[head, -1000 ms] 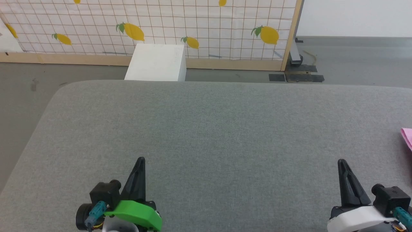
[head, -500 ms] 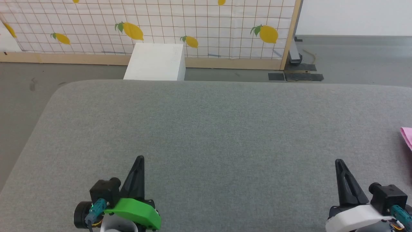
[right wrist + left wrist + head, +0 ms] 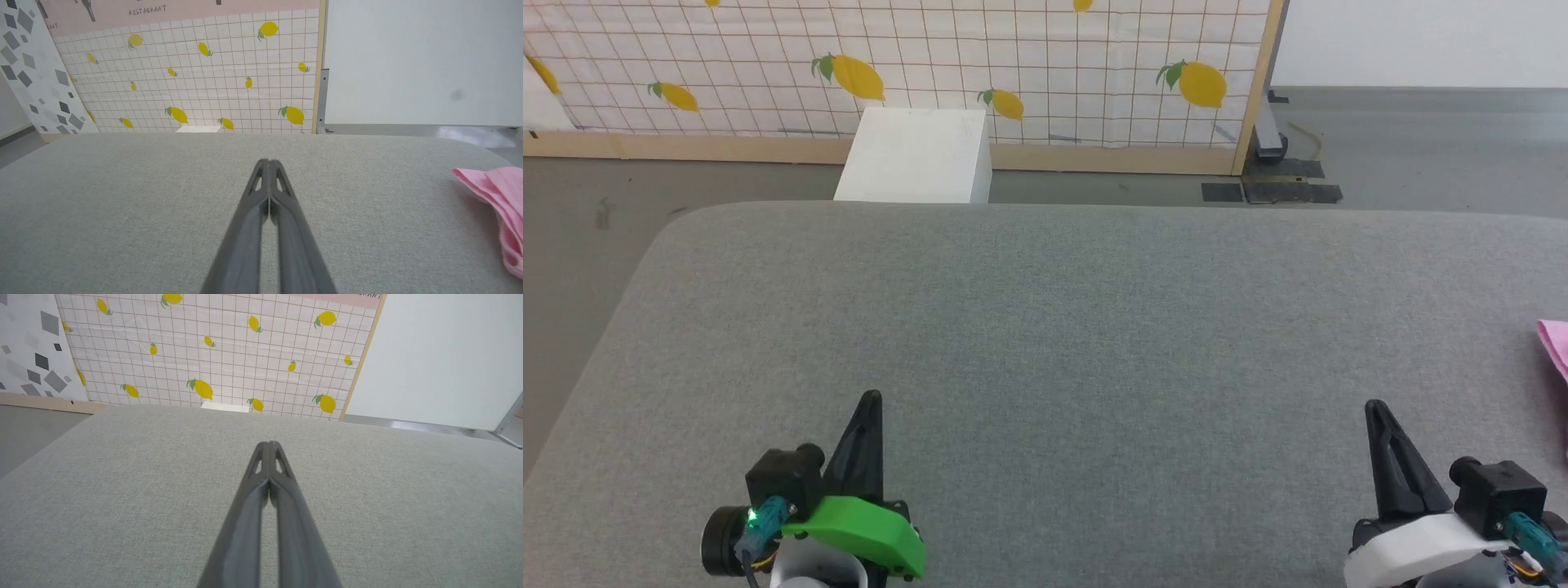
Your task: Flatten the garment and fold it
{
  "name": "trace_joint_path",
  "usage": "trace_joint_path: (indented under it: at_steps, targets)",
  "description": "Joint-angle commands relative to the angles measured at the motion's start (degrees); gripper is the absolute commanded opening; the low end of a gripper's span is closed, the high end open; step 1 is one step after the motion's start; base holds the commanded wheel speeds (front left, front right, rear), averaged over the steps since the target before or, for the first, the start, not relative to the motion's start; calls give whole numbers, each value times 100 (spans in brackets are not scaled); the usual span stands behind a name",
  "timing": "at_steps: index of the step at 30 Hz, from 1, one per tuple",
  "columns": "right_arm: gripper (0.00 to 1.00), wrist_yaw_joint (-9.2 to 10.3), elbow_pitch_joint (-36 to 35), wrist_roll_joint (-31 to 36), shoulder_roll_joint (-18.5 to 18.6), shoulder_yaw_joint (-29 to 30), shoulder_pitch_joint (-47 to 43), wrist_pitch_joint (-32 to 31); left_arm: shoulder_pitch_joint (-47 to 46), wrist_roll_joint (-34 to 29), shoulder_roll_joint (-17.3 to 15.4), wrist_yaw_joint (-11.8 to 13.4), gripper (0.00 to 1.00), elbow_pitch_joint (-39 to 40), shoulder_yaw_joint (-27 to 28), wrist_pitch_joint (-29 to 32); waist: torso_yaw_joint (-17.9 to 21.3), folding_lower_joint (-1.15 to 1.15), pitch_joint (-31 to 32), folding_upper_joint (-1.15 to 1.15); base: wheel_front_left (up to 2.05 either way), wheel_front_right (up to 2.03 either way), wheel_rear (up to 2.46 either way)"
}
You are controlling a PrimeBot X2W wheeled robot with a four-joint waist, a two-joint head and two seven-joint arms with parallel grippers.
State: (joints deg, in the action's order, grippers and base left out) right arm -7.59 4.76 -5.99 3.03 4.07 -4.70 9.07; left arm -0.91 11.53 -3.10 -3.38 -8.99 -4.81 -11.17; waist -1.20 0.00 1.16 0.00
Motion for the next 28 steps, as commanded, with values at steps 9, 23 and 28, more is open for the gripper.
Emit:
trace_joint_path:
  at_steps: [9, 23, 28]
  targets:
    - [0, 3, -80, 106, -5, -53, 127, -101, 30, -199, 7, 72, 0, 117, 59, 122, 12, 0, -11, 0, 0, 0, 0]
    - [0, 4, -150, 193, -7, -115, 188, -243, 41, -366, 10, 119, 0, 255, 133, 297, 31, 0, -30, 0, 0, 0, 0]
    - [0, 5, -172, 221, -7, -135, 207, -289, 44, -421, 11, 134, 0, 299, 157, 354, 37, 0, -36, 0, 0, 0, 0]
